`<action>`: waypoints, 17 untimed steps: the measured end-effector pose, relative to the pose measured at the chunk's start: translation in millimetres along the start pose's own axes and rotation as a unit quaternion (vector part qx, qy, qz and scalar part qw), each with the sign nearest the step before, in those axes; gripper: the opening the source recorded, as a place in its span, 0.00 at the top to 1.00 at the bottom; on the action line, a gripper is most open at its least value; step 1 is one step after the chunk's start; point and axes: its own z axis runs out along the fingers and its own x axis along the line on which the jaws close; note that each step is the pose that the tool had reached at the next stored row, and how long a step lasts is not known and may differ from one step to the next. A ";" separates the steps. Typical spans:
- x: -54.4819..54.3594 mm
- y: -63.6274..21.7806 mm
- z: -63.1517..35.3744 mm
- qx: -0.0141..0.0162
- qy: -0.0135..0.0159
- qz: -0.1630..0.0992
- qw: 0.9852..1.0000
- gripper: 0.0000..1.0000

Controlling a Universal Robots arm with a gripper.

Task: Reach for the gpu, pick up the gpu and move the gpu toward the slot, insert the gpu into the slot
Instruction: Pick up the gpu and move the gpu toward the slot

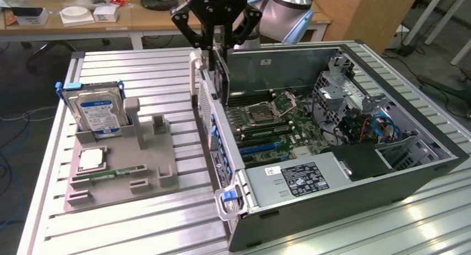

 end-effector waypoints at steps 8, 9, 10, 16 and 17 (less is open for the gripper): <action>-25.0 0.2 1.8 -0.001 0.000 0.000 1.000 0.74; -27.9 0.3 2.0 -0.001 0.000 -0.001 1.000 0.74; -30.7 0.3 2.1 -0.002 0.000 -0.002 1.000 0.74; -46.8 0.4 2.8 -0.006 0.000 -0.006 1.000 0.74; -49.8 0.4 2.9 -0.007 0.000 -0.006 1.000 0.74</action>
